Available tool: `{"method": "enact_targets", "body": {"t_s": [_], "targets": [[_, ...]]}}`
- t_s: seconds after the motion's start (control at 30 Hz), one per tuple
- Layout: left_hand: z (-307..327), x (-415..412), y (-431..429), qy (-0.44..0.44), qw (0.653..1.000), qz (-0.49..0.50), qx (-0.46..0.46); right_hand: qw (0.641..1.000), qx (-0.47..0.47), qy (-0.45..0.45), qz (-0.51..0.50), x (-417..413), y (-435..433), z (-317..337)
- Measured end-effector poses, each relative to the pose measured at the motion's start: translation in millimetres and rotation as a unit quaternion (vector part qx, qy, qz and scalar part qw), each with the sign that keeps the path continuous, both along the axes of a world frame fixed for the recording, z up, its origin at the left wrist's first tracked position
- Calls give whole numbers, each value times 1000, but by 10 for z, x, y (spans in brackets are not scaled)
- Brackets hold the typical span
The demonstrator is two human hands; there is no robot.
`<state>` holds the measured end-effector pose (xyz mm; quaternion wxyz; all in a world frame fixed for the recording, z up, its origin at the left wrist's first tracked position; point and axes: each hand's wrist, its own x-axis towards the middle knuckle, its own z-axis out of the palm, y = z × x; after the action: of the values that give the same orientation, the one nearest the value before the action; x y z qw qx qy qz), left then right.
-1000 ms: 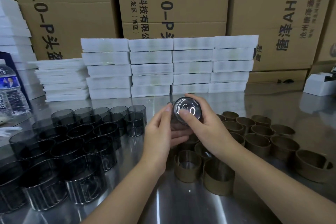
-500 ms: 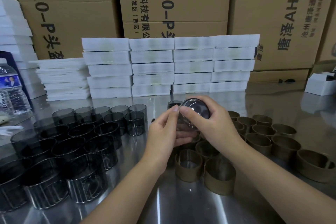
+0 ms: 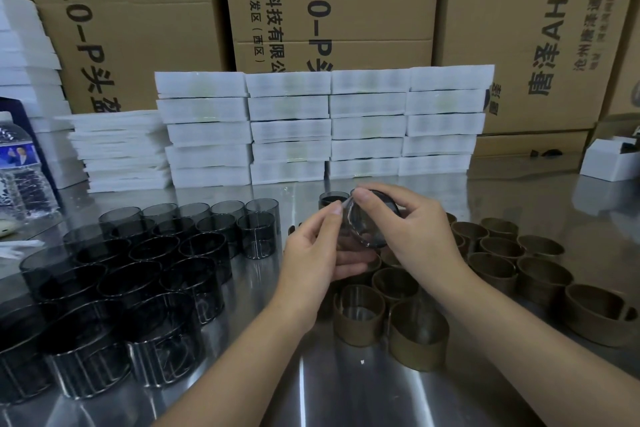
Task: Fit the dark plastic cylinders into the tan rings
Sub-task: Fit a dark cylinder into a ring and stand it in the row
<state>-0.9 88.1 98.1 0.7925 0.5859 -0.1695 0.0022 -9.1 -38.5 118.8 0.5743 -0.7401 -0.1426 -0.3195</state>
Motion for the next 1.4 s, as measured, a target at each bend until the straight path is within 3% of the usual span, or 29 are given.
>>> {"method": "enact_targets", "body": {"t_s": [0.5,0.73,0.83,0.9,1.1,1.27,1.4], "targets": [[-1,-13,-2,-11,1000,23,-3,999,28,11,12,-52,54,11],[-66,-22,-56,-5,995,69,-71,998,-19,48,40,6,45,-44],[-53,22,-32,12,988,123,-94,995,-79,58,-17,16,30,-80],[-25,60,2,34,978,152,-141,980,-172,66,-71,-14,38,-80],[1,113,70,49,949,241,-197,859,-502,76,-62,-119,134,-117],[-17,125,71,42,945,263,-190,827,-555,86,-20,-115,153,-138],[0,150,79,68,938,258,-220,868,-489,83,-32,-129,138,-88]]}}
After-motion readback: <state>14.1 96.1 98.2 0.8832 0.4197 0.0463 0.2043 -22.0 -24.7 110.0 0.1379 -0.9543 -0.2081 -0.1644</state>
